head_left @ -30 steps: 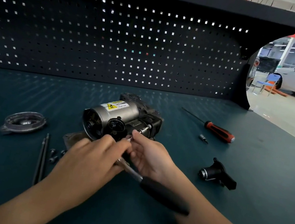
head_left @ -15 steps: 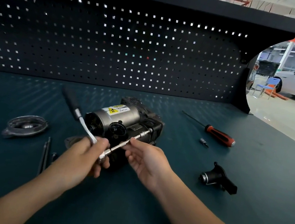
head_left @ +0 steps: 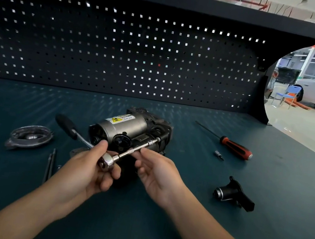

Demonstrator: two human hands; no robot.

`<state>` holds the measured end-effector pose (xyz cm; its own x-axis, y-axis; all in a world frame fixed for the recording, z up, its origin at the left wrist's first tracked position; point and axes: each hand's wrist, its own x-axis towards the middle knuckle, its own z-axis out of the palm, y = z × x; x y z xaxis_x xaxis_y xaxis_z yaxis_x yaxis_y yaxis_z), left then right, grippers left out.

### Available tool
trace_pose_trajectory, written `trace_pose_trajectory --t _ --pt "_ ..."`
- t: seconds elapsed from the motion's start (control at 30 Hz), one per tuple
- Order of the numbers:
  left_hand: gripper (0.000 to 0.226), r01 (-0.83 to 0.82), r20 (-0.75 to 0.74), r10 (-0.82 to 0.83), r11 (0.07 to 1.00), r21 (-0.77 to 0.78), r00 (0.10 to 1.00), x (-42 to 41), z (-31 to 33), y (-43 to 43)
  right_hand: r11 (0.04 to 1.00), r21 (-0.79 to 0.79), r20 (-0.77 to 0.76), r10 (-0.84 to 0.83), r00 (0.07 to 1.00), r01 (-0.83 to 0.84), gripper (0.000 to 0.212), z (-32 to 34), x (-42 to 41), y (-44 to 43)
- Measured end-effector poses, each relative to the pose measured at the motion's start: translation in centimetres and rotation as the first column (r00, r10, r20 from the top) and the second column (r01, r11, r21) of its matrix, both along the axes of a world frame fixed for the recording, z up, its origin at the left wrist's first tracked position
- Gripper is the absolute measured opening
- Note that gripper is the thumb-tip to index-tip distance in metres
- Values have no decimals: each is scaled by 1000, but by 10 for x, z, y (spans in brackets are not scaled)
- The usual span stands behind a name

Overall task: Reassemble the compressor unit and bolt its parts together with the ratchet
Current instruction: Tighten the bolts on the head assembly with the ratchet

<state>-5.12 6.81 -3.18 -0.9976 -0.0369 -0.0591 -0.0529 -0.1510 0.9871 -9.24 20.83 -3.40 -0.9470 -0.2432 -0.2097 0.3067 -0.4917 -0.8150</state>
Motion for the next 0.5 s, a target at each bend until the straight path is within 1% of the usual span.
trace_pose_trajectory --t 0.03,0.13,0.23,0.37,0.5 --pt "38 11 11 -11 1000 27 1000 0 0 0 1000 1 4 -9 1000 9 15 0 0 0" --pt "37 20 -31 -20 1000 -2 999 1 -1 0 1000 -7 14 -14 1000 14 11 0 -1 0" --pt "35 21 -49 -20 1000 23 999 0 -2 0 999 36 1 -29 1000 28 10 -1 -3 -1" --pt "28 0 -24 2 995 104 1000 -2 -5 3 994 105 -55 -31 998 37 11 -4 -6 0" --pt "25 -35 30 30 986 165 999 -3 -10 6 983 181 -145 -7 989 33 15 -7 -9 2"
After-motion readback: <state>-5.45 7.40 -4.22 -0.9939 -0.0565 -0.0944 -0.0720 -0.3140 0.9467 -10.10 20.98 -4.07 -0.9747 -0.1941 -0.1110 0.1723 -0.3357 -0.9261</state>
